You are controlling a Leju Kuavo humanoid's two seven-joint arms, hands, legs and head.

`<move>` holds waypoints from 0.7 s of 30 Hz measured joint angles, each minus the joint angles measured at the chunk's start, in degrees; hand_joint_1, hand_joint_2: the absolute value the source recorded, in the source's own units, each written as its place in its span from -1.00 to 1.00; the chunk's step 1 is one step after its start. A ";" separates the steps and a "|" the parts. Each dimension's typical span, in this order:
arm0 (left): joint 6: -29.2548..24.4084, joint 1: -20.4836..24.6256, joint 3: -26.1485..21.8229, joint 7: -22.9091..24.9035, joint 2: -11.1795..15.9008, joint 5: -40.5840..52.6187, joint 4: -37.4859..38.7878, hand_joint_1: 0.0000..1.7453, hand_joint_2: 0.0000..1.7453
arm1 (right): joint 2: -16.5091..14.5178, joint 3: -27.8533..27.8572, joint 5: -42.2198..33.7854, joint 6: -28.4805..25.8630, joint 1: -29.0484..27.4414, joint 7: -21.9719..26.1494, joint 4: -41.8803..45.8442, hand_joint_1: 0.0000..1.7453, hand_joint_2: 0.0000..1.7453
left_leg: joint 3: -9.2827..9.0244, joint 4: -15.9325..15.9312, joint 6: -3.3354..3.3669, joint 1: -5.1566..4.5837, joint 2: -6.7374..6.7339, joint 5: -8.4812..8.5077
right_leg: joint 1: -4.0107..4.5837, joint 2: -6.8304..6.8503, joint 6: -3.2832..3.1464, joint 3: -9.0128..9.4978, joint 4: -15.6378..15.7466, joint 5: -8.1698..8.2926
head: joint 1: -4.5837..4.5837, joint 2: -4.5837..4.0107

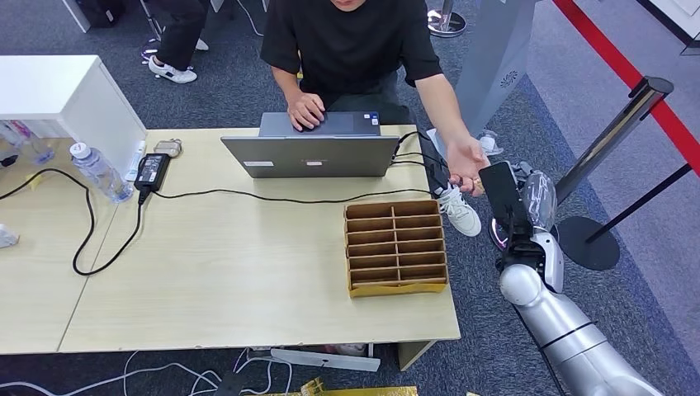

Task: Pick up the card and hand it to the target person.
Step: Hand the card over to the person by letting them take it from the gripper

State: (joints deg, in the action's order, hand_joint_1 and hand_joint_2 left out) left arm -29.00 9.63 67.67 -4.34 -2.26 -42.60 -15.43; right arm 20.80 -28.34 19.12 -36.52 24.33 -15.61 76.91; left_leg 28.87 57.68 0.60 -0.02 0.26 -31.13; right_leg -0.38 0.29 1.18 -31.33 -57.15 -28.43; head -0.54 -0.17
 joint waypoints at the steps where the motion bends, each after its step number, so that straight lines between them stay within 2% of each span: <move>1: 0.00 0.00 0.00 0.02 0.01 0.03 0.00 -1.00 -1.00 | -0.13 0.01 -0.20 -0.24 0.00 0.28 0.01 0.81 1.00 | 0.00 0.00 0.00 0.00 0.00 0.00 | 0.00 0.00 0.00 0.00 0.00 0.00 | 0.00 0.00; 14: -0.09 -0.02 0.00 0.29 0.14 0.43 0.00 -1.00 -1.00 | -1.48 0.07 -1.70 -1.36 0.01 1.66 0.02 0.72 1.00 | 0.01 0.00 0.00 0.00 0.01 0.00 | 0.00 0.01 0.00 -0.01 0.00 0.00 | 0.01 0.00; 21: -0.09 -0.03 0.01 0.34 0.14 0.46 0.00 -1.00 -1.00 | -1.52 0.10 -1.70 -1.43 0.01 1.71 0.02 0.79 1.00 | 0.03 0.00 0.00 0.00 0.03 0.00 | 0.00 0.02 0.00 -0.03 0.00 -0.01 | 0.01 0.00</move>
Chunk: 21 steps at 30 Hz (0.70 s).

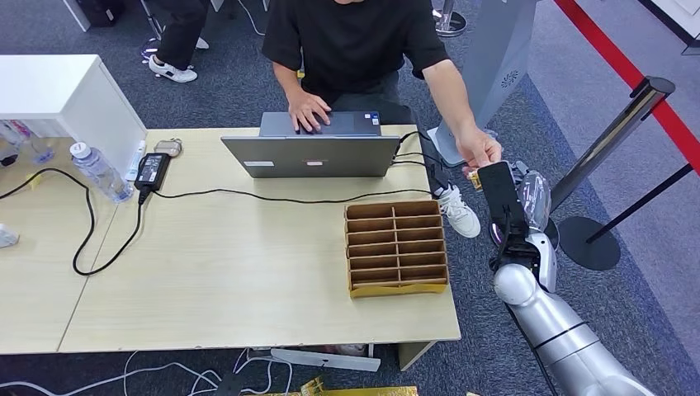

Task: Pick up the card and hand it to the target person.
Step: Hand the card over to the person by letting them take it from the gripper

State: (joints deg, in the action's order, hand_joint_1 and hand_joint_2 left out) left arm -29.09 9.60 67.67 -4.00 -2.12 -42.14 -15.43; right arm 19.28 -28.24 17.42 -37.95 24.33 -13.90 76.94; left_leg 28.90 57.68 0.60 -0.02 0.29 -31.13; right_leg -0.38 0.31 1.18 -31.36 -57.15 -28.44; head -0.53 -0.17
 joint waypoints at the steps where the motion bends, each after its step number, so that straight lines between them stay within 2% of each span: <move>1: 0.00 0.00 -0.01 0.00 0.00 0.00 0.00 -1.00 -1.00 | 0.00 0.00 0.00 -0.01 0.00 0.01 0.00 0.81 1.00 | 0.00 0.00 0.00 0.00 0.00 0.00 | 0.00 0.00 0.00 0.00 0.00 0.00 | 0.00 0.00; 2: 0.00 0.00 -0.01 0.00 0.01 0.00 0.00 -1.00 -1.00 | 0.00 0.00 0.00 -0.01 0.00 0.02 0.00 0.78 1.00 | 0.00 0.00 0.00 0.00 0.00 0.00 | 0.00 0.00 0.00 0.00 0.00 0.00 | 0.00 0.00; 6: 0.01 0.00 -0.01 -0.01 0.01 0.03 0.00 -1.00 -1.00 | 0.00 0.00 0.17 0.02 0.00 -0.01 0.00 -0.96 1.00 | 0.00 0.00 0.00 0.00 0.01 0.00 | 0.00 0.01 0.00 0.00 0.00 0.00 | 0.00 0.00; 11: 0.08 0.02 0.00 -0.02 0.00 0.13 0.00 -1.00 -1.00 | 0.00 -0.04 2.37 0.29 0.02 -1.32 0.00 -1.00 1.00 | -0.01 0.00 0.00 0.00 -0.01 0.00 | 0.00 -0.01 0.00 0.00 0.00 0.00 | 0.00 0.00; 15: 0.09 0.02 -0.01 0.10 0.00 0.15 0.00 -1.00 -1.00 | 0.00 -0.09 3.34 0.38 0.02 -2.35 -0.02 -1.00 -1.00 | -0.02 0.00 0.00 0.00 -0.01 0.00 | 0.00 -0.01 0.00 0.01 0.00 0.01 | -0.01 0.00; 21: 0.09 0.01 0.00 0.16 0.01 0.16 0.00 -1.00 -1.00 | 0.00 -0.09 4.18 0.25 0.02 -3.28 -0.02 -1.00 -1.00 | -0.02 0.00 0.00 0.00 -0.01 0.00 | 0.00 -0.01 0.00 0.01 0.00 0.01 | -0.01 0.00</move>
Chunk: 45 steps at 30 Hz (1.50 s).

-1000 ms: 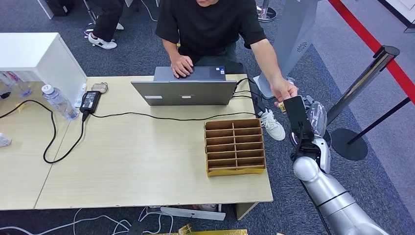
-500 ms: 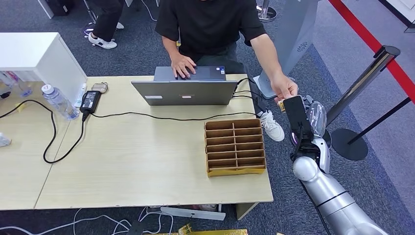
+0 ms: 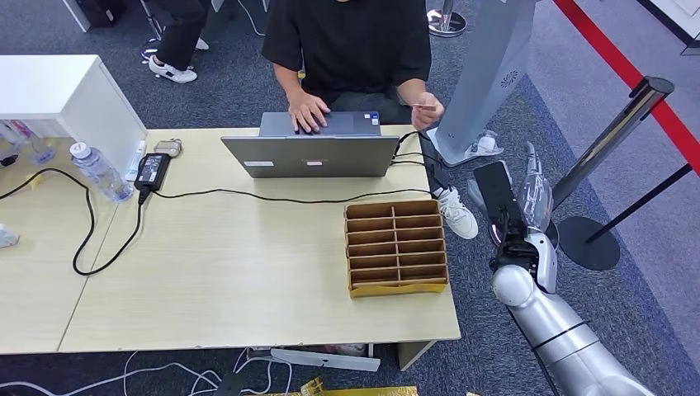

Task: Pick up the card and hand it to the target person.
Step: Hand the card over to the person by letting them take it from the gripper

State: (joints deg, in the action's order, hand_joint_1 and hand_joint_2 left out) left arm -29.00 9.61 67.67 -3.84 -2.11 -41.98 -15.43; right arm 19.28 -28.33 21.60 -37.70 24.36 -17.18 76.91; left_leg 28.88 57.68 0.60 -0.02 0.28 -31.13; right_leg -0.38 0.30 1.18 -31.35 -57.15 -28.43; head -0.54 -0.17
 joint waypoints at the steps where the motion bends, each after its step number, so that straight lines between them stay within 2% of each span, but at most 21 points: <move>1: 0.01 0.00 0.00 0.01 0.00 0.01 0.00 -1.00 -1.00 | 0.00 0.00 0.03 -0.07 0.00 -0.07 0.00 -1.00 -1.00 | 0.00 0.00 0.00 0.00 0.00 0.00 | 0.00 0.00 0.00 0.00 0.00 0.00 | 0.00 0.00; 7: 0.01 -0.03 -0.01 -0.02 0.02 0.03 0.00 -1.00 -1.00 | 0.00 0.09 0.69 -1.40 -0.27 0.29 0.13 -1.00 -1.00 | -0.01 0.00 0.00 0.00 0.00 0.00 | 0.00 -0.01 0.00 0.00 0.00 0.00 | 0.00 0.00; 12: -0.02 -0.43 -0.01 -0.19 0.05 0.03 0.00 -1.00 -1.00 | -0.41 1.26 3.37 -1.57 -2.62 3.01 1.95 -1.00 -1.00 | 0.00 0.00 0.00 0.00 0.00 0.00 | 0.00 0.00 0.00 0.00 0.00 0.00 | 0.01 0.00; 18: -0.03 -0.63 -0.01 -0.20 0.20 0.03 0.00 -1.00 -1.00 | -0.94 2.40 3.79 -1.57 -3.96 3.39 3.31 -1.00 -1.00 | -0.01 0.00 0.00 0.00 -0.01 0.00 | 0.00 -0.01 0.00 0.00 0.00 0.00 | 0.01 0.00; 22: -0.19 -0.82 -0.03 -0.27 0.28 -0.08 0.00 -1.00 -1.00 | -1.55 3.40 4.85 -1.57 -5.46 5.57 4.55 -1.00 1.00 | -0.03 0.00 0.00 0.00 0.00 0.00 | 0.00 0.00 0.00 0.02 0.00 0.00 | 0.00 0.00; 26: -0.46 -1.92 -0.16 -0.57 0.33 -0.68 0.01 -1.00 -1.00 | -4.18 5.58 4.91 -1.59 -11.15 11.13 8.49 -1.00 1.00 | -0.01 -0.01 -0.01 0.03 0.02 -0.01 | 0.03 0.02 -0.02 0.00 0.00 -0.03 | 0.01 0.00; 29: -0.77 -2.49 -0.26 -0.93 0.41 -1.71 0.02 -1.00 -1.00 | -7.46 7.74 5.29 -1.61 -16.75 15.18 12.16 -1.00 1.00 | 0.01 -0.03 -0.02 0.06 0.04 -0.03 | 0.07 0.06 -0.05 -0.01 0.01 -0.07 | 0.01 0.00; 34: -1.18 -2.78 -0.67 -1.80 0.45 -3.10 0.02 -1.00 -1.00 | -12.31 10.84 7.89 -1.62 -24.29 17.80 16.07 -1.00 1.00 | 0.00 -0.05 -0.03 0.06 0.02 -0.04 | 0.07 0.04 -0.05 -0.01 0.01 -0.07 | 0.00 0.00; 40: -1.46 -2.90 -0.85 -2.18 0.45 -3.43 0.03 -1.00 -1.00 | -15.63 13.05 7.06 -1.60 -27.89 18.23 18.18 -1.00 1.00 | -0.04 -0.04 -0.02 0.05 -0.03 -0.03 | 0.06 -0.03 -0.01 0.01 0.01 -0.03 | -0.01 0.00; 45: -1.89 -2.93 -1.33 -1.59 0.45 -3.49 0.04 -1.00 -1.00 | -18.73 13.69 2.79 -1.58 -30.01 22.21 18.61 -1.00 1.00 | -0.02 -0.04 -0.03 0.06 -0.04 -0.03 | 0.06 -0.04 -0.02 -0.01 0.01 -0.03 | -0.01 0.00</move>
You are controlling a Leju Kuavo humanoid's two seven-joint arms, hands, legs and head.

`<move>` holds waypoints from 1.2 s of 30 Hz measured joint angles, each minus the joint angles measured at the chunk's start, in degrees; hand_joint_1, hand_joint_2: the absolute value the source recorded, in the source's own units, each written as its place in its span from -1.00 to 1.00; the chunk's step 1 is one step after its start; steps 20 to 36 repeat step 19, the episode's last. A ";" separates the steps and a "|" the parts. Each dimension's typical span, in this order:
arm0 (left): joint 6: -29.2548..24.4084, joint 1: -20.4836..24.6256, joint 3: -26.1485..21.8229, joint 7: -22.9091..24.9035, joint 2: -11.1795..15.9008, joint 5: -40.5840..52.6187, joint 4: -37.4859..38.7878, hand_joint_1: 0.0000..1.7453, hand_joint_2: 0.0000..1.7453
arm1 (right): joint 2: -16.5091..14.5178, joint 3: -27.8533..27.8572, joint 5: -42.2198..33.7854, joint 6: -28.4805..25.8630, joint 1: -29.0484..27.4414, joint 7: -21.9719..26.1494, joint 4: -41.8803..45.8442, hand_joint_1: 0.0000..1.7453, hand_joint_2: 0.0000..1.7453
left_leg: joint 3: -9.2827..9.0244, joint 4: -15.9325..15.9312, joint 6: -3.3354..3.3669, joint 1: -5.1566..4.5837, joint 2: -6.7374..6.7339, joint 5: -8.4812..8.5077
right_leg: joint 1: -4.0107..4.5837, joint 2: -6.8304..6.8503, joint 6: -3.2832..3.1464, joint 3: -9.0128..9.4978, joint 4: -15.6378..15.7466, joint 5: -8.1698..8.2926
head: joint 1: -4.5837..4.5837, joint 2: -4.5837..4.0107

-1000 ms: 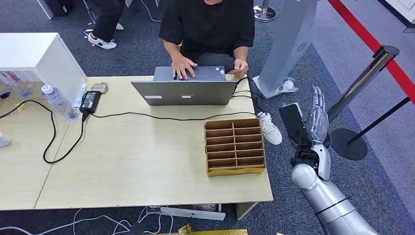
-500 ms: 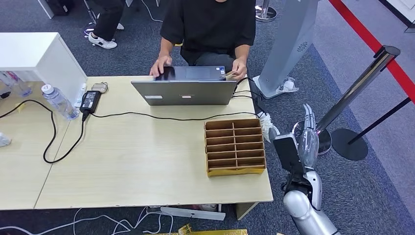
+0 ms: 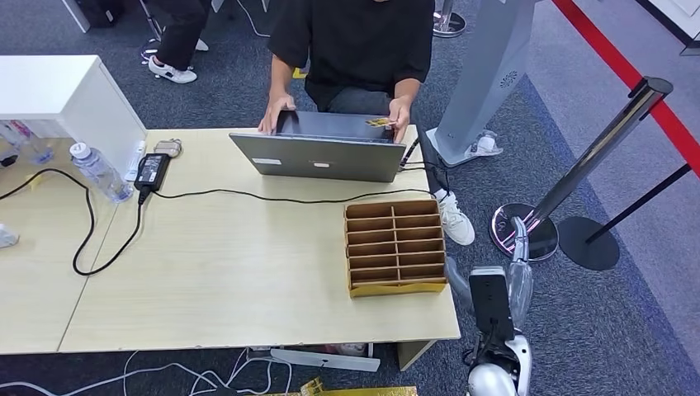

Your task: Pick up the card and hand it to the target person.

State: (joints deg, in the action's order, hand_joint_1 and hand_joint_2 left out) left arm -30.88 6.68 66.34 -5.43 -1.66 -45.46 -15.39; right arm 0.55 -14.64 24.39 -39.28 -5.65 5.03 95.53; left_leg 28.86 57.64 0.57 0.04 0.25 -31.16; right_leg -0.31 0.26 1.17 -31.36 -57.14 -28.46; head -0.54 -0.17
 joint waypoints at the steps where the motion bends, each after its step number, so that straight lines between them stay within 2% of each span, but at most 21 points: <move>1: -0.04 -0.01 -0.12 0.16 0.00 0.00 0.00 -1.00 -1.00 | -0.79 0.02 -0.48 0.01 -0.40 0.62 -0.03 -1.00 1.00 | 0.01 0.00 0.00 0.01 0.00 0.00 | 0.00 0.00 0.00 -0.01 0.00 0.00 | 0.01 0.00; 4: -0.05 0.00 -0.35 0.21 -0.01 0.02 0.00 -1.00 -1.00 | -2.78 -0.01 -1.11 0.03 -0.98 1.32 -0.26 -1.00 1.00 | 0.01 -0.01 0.00 0.01 -0.01 0.00 | 0.01 -0.01 -0.01 -0.02 0.00 -0.01 | 0.02 0.00; 9: -0.19 0.00 -0.73 -0.50 -0.08 0.01 0.00 -1.00 -1.00 | -4.04 -1.03 -3.31 0.07 -1.04 0.86 -1.10 -1.00 1.00 | 0.01 -0.01 0.00 0.00 -0.02 0.00 | 0.00 -0.01 0.00 0.01 0.00 0.00 | 0.01 0.00; 19: -0.22 0.00 -1.13 -0.93 -0.11 0.00 0.00 -1.00 -1.00 | -4.13 -3.79 -5.89 0.07 -0.95 -0.56 -2.44 -1.00 1.00 | 0.02 0.00 0.00 0.00 -0.02 0.00 | -0.01 -0.01 0.00 0.00 0.00 0.00 | -0.01 0.00; 36: -0.22 0.00 -1.13 -0.93 -0.11 0.00 0.00 -1.00 -1.00 | -4.13 -3.79 -5.89 0.07 -0.95 -0.56 -2.44 -1.00 1.00 | 0.02 0.00 0.00 0.00 -0.02 0.00 | -0.01 -0.01 0.00 0.00 0.00 0.00 | -0.01 0.00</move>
